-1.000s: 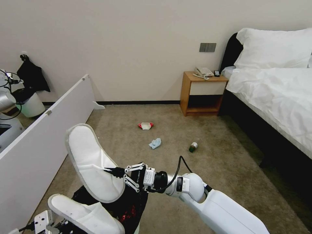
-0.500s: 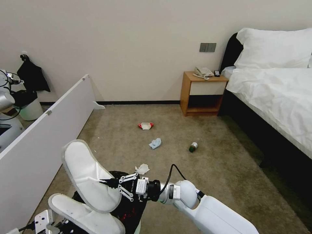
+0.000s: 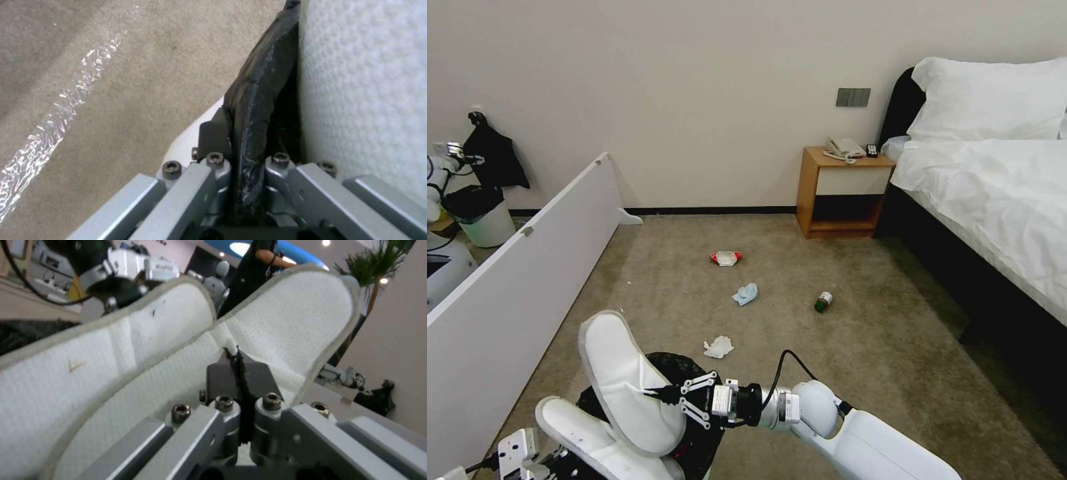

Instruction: Pick up the trash bin, then pick up the garbage from the floor and place it into the trash bin.

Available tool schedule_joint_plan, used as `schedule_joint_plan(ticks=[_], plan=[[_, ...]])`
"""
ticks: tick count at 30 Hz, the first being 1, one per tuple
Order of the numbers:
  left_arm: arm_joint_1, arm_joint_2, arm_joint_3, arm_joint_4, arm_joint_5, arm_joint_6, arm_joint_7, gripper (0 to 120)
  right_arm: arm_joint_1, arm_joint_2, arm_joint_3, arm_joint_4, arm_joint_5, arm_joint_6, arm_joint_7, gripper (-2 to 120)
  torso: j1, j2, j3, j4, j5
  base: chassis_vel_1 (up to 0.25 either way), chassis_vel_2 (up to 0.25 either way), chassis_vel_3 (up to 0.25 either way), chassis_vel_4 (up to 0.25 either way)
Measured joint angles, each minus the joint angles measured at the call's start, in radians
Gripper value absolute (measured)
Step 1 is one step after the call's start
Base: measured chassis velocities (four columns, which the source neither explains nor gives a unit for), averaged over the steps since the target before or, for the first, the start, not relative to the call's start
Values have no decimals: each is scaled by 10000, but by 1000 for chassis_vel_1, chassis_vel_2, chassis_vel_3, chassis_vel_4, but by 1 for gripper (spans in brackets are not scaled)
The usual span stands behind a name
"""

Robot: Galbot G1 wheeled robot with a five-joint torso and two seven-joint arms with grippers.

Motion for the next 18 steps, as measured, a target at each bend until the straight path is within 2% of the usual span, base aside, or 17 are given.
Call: schedule_joint_plan(ticks=[18], plan=[[-44, 95, -107, 1, -240, 18, -89, 3, 20, 18, -172, -528, -608, 224, -26, 0, 0, 0, 0, 1, 0, 0, 0, 0, 0]])
